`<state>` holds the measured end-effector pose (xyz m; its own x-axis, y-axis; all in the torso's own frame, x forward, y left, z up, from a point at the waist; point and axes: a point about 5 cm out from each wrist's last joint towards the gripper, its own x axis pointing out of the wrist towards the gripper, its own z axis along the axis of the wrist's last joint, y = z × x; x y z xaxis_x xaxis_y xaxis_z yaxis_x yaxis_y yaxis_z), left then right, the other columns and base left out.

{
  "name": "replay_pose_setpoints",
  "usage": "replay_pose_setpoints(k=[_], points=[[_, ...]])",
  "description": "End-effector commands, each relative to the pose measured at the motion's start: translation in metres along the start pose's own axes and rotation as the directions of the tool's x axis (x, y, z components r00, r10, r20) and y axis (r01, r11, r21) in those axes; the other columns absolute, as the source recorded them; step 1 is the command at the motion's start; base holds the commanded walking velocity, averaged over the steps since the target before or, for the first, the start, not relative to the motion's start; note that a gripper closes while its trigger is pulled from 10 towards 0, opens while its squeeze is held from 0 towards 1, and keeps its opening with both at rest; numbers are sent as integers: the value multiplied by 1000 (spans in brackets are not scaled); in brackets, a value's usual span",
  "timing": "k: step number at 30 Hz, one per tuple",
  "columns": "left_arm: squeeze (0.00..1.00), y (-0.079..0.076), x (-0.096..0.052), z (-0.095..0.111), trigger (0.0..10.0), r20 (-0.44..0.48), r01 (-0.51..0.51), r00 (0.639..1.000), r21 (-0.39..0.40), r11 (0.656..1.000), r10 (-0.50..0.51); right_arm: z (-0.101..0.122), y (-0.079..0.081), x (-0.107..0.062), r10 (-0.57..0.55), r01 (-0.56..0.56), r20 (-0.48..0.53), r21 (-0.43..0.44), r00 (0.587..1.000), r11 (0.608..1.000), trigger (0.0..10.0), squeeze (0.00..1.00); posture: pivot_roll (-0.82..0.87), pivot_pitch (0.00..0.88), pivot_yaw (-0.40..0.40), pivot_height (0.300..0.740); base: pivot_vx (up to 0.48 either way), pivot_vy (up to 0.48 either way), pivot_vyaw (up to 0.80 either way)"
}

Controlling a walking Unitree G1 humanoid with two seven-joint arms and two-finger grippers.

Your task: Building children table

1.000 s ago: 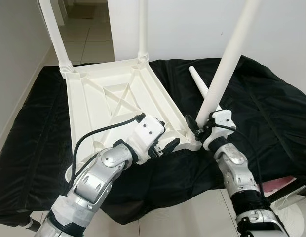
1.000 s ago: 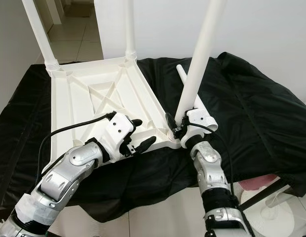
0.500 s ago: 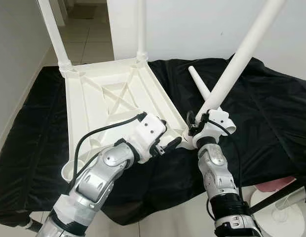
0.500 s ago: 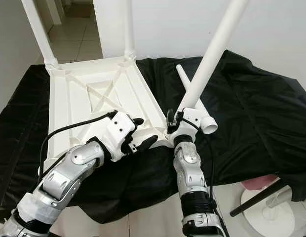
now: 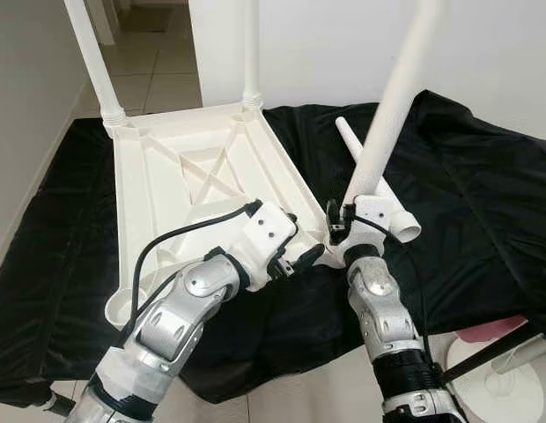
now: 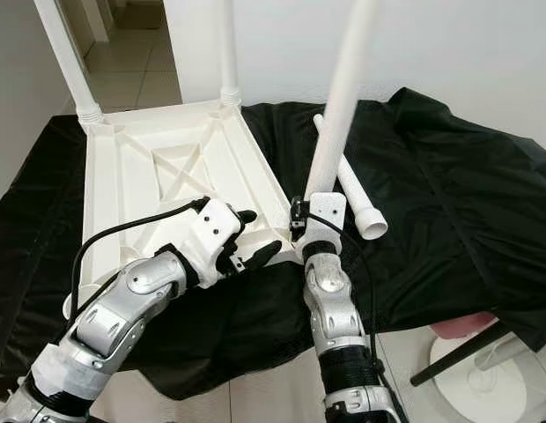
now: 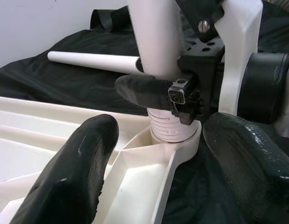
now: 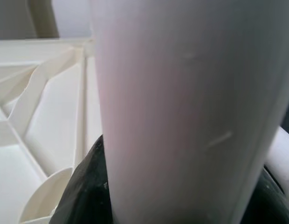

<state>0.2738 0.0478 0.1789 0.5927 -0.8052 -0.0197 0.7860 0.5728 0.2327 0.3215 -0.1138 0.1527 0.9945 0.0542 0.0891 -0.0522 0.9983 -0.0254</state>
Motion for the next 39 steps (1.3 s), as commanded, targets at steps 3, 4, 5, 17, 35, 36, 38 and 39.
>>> replay_pose_setpoints(k=[3, 4, 5, 17, 35, 36, 38, 39], points=[[0, 3, 0, -2, 10000, -24, 19, 1000, -4, 1000, -19, 13, 8, -1, 71, -71, -4, -3, 997, 997, 10000, 0, -22, 0, -21, 740, 0, 0, 0], [0, 3, 0, -2, 10000, -24, 19, 1000, -3, 1000, -19, 14, 8, -1, 76, -76, -6, -1, 997, 997, 10000, 0, -22, 0, -21, 740, 0, 0, 0], [0, 4, -1, -2, 10000, -31, 21, 999, -7, 1000, -21, 18, 7, -1, 89, -89, -7, -3, 996, 996, 10000, 0, -21, 0, -24, 740, 0, 0, 0], [0, 22, -6, 1, 10000, -46, 11, 999, 2, 1000, -11, 47, -4, -1, 112, -109, 57, -53, 992, 993, 10000, 0, -21, 0, -29, 740, 0, 0, 0], [0, 8, 27, -35, 10000, -218, 104, 969, -71, 992, -117, 80, -56, 20, -98, 110, 135, -83, 986, 991, 10000, 0, -42, 60, 17, 740, 0, 0, 0], [0, 8, 28, -40, 10000, -241, 111, 962, -78, 991, -127, 81, -59, 21, -113, 125, 136, -82, 984, 989, 10000, 0, -46, 64, 22, 740, 0, 0, 0], [0, 8, 29, -43, 10000, -257, 116, 957, -82, 990, -133, 81, -61, 21, -122, 134, 137, -81, 983, 988, 10000, 0, -46, 64, 22, 740, 0, 0, 0], [0, 8, 30, -46, 10000, -272, 118, 953, -80, 990, -136, 81, -62, 21, -128, 140, 137, -80, 982, 987, 10000, 0, -48, 67, 26, 740, 0, 0, 0]])
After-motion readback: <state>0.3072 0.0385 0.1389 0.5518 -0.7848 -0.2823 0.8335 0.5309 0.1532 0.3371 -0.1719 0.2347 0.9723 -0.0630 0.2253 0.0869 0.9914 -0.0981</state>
